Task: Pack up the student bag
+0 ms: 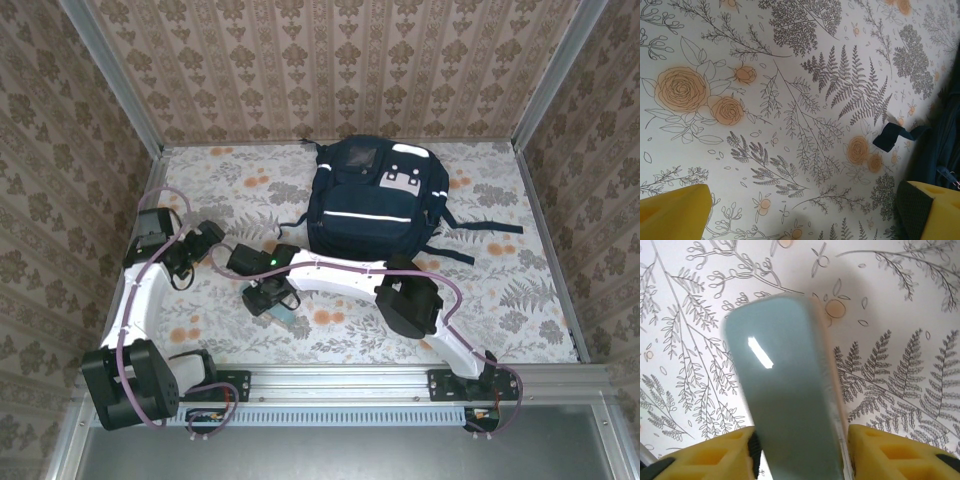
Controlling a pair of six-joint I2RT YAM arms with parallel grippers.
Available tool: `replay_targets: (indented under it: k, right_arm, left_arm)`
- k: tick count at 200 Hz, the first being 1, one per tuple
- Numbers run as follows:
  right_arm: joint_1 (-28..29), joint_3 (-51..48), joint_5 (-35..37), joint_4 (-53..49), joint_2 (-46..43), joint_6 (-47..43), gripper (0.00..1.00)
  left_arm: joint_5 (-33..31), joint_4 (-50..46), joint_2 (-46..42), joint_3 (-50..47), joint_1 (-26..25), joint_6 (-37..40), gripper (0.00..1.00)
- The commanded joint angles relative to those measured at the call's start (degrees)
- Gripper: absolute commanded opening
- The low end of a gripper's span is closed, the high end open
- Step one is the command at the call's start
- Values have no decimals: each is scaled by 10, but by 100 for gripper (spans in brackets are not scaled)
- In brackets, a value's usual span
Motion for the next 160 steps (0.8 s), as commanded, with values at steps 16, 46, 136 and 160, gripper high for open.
replay_targets:
  k: [16, 46, 136, 160]
  right_arm:
    - [4, 14, 37, -20, 8, 7, 39]
    - [3, -10, 82, -6, -24, 10, 33]
    - [-23, -64, 113, -26, -69, 94, 32]
    - [-21, -63, 71, -28, -59, 136, 32]
  left_arm:
    - [-6, -9, -19, 1, 3, -9, 98]
    - [-2, -5, -15, 2, 3, -13, 98]
    - [12, 5, -9, -2, 4, -16, 98]
    - [14, 4, -11, -3, 3, -16, 98]
